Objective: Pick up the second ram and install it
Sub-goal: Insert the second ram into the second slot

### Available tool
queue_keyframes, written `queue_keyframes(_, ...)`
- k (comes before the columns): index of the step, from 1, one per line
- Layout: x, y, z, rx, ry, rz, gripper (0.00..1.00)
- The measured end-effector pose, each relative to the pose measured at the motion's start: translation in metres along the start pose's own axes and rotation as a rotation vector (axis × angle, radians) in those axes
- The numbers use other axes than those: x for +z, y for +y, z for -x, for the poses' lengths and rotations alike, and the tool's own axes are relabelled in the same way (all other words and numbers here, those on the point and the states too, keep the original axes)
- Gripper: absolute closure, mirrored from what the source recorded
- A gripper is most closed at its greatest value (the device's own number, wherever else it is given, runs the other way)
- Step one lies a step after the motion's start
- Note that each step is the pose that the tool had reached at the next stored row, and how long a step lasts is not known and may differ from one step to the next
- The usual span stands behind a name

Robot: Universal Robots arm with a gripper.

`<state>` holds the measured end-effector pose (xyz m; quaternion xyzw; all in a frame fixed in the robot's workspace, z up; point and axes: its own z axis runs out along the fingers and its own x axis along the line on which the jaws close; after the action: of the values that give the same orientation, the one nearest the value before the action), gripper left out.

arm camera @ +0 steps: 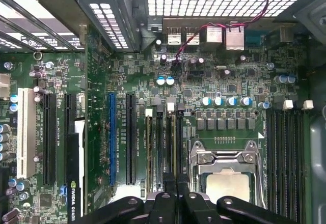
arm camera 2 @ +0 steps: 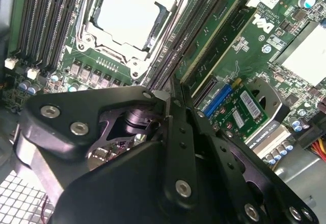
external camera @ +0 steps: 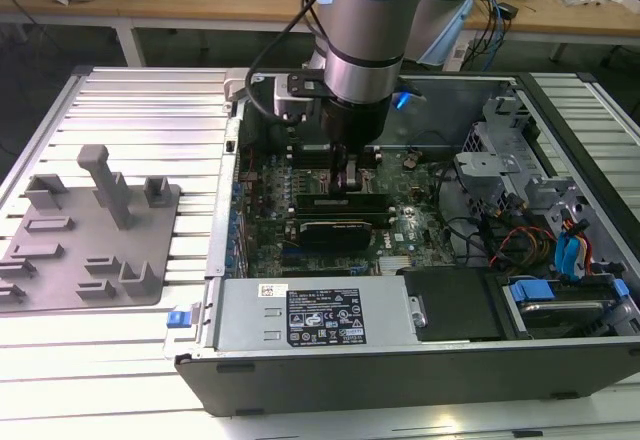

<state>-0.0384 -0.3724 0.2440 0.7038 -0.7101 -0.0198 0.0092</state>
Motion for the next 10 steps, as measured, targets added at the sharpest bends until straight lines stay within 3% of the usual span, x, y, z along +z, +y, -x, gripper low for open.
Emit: queue_keyframes(10,0.0027,-0.0002,-0.0014,0.012,-0.0006,-0.0002,0.91)
